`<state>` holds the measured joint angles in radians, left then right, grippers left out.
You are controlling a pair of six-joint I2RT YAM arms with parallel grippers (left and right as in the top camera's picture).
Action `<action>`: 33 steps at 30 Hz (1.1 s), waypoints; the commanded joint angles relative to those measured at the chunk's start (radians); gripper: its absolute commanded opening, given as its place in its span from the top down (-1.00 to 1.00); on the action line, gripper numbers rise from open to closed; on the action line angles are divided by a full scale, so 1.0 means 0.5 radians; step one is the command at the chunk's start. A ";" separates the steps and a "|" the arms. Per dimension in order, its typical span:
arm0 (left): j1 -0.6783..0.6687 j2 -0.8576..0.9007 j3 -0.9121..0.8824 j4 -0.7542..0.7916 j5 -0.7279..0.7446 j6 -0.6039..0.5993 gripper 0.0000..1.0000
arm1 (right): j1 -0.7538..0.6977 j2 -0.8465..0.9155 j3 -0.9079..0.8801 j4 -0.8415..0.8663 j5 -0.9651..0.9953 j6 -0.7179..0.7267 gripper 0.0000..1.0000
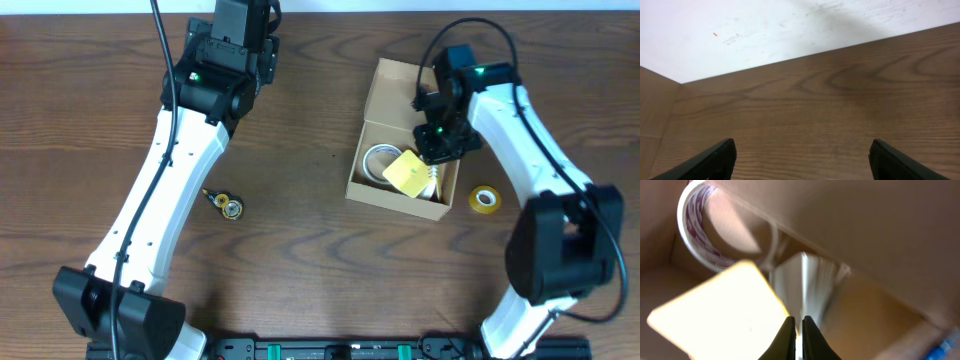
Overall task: Pack container
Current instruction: 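Push the notepad down into the box with the right gripper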
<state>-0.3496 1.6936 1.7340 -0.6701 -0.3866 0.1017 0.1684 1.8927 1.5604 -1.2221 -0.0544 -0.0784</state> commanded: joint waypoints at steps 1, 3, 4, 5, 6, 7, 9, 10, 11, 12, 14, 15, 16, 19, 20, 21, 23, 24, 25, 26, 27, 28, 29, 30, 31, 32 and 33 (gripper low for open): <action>0.007 -0.029 0.046 0.009 0.029 -0.024 -0.71 | -0.035 -0.151 0.094 -0.082 0.109 0.043 0.86; 0.007 -0.029 0.046 0.010 0.029 -0.024 -0.71 | -0.050 -0.205 0.119 -0.207 0.110 0.053 0.85; 0.007 -0.029 0.046 0.011 0.029 -0.024 -0.71 | -0.053 -0.229 0.122 -0.272 0.117 0.067 0.85; 0.007 -0.029 0.046 0.019 0.030 -0.024 -0.71 | -0.053 -0.237 0.122 -0.313 0.116 0.067 0.85; 0.007 -0.029 0.046 0.025 0.030 -0.024 -0.70 | -0.053 -0.237 0.122 -0.324 0.116 0.068 0.85; 0.007 -0.029 0.046 0.027 0.029 -0.024 -0.70 | -0.053 -0.236 0.122 -0.334 0.117 0.074 0.85; 0.007 -0.029 0.046 0.027 0.029 -0.024 -0.71 | -0.053 -0.236 0.122 -0.341 0.116 0.074 0.78; 0.007 -0.029 0.046 0.027 0.029 -0.024 -0.70 | -0.053 -0.236 0.122 -0.341 0.116 0.074 0.67; 0.007 -0.029 0.046 0.027 0.029 -0.024 -0.70 | -0.053 -0.236 0.122 -0.341 0.116 0.074 0.33; 0.007 -0.029 0.046 0.027 0.029 -0.024 -0.70 | -0.053 -0.236 0.122 -0.341 0.115 0.073 -0.09; 0.007 -0.029 0.046 0.027 0.029 -0.024 -0.70 | -0.053 -0.236 0.122 -0.349 0.114 0.074 -0.43; 0.007 -0.029 0.046 0.028 0.029 -0.024 -0.70 | -0.053 -0.236 0.122 -0.353 0.104 0.075 -0.54; 0.007 -0.029 0.046 0.030 0.029 -0.024 -0.70 | -0.053 -0.236 0.122 -0.353 0.089 0.074 -0.54; 0.007 -0.029 0.046 0.031 0.029 -0.024 -0.70 | -0.051 -0.236 0.121 -0.352 0.076 0.074 -0.36; 0.007 -0.029 0.046 0.031 0.029 -0.024 -0.70 | -0.050 -0.236 0.121 -0.352 0.066 0.073 -0.25; 0.007 -0.029 0.046 0.031 0.029 -0.024 -0.70 | -0.050 -0.236 0.121 -0.350 0.052 0.073 -0.15; 0.007 -0.029 0.046 0.031 0.029 -0.024 -0.71 | -0.050 -0.236 0.121 -0.343 0.040 0.073 -0.09; 0.007 -0.029 0.046 0.031 0.029 -0.024 -0.71 | -0.047 -0.236 0.121 -0.339 0.039 0.074 -0.05; 0.007 -0.029 0.046 0.031 0.029 -0.024 -0.71 | -0.045 -0.234 0.121 -0.336 0.033 0.073 -0.04; 0.007 -0.029 0.046 0.031 0.030 -0.024 -0.70 | -0.033 -0.228 0.119 -0.335 0.017 0.073 -0.04; 0.007 -0.029 0.046 0.031 0.030 -0.024 -0.70 | -0.021 -0.224 0.111 -0.331 0.017 0.073 -0.07; 0.007 -0.029 0.046 0.031 0.030 -0.024 -0.70 | -0.008 -0.219 0.095 -0.323 0.018 0.073 -0.08; 0.007 -0.029 0.046 0.031 0.030 -0.025 -0.70 | 0.003 -0.214 0.072 -0.312 0.018 0.073 -0.09; 0.007 -0.029 0.046 0.031 0.034 -0.025 -0.71 | 0.007 -0.213 0.050 -0.296 0.018 0.073 -0.09; 0.007 -0.029 0.046 0.031 0.043 -0.025 -0.71 | 0.013 -0.213 0.022 -0.271 0.017 0.074 -0.09; 0.007 -0.029 0.046 0.031 0.044 -0.025 -0.71 | 0.018 -0.213 -0.008 -0.246 0.017 0.082 -0.09; 0.007 -0.029 0.046 0.031 0.044 -0.025 -0.70 | 0.018 -0.213 -0.022 -0.232 0.017 0.082 -0.08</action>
<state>-0.3496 1.6936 1.7340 -0.6544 -0.3714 0.1017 0.1677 1.7794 1.5791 -1.3457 -0.0345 -0.0402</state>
